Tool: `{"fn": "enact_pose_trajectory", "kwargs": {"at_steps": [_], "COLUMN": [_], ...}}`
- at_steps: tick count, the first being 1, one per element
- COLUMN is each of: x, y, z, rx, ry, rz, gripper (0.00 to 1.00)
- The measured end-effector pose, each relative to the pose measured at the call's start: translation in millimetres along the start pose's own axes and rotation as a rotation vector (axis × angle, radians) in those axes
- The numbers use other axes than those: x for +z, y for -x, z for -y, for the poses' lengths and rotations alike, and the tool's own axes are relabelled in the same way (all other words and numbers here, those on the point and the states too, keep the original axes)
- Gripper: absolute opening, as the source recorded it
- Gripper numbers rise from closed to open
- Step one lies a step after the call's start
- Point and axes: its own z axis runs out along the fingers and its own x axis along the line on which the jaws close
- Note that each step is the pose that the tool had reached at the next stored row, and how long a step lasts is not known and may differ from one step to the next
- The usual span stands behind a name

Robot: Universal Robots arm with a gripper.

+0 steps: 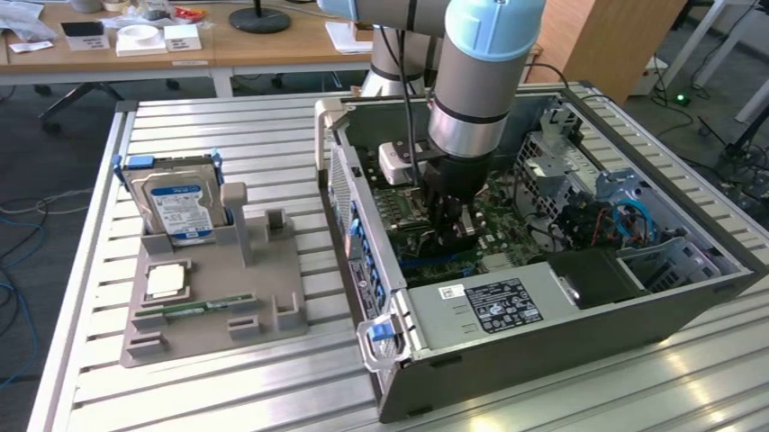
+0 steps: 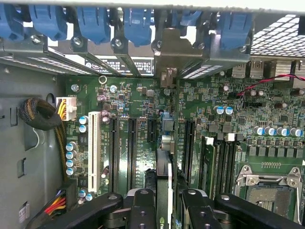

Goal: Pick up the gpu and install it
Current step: 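Insert the gpu into the slot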

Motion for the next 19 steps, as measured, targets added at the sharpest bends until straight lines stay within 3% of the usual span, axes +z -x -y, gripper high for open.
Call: {"fn": "enact_pose_trajectory", "kwargs": {"at_steps": [19], "x": [0.7], "y": [0.2], "z": [0.0], "rx": [0.0], "ry": [-0.0007], "rz": [0.0015], "gripper": [0.27]}}
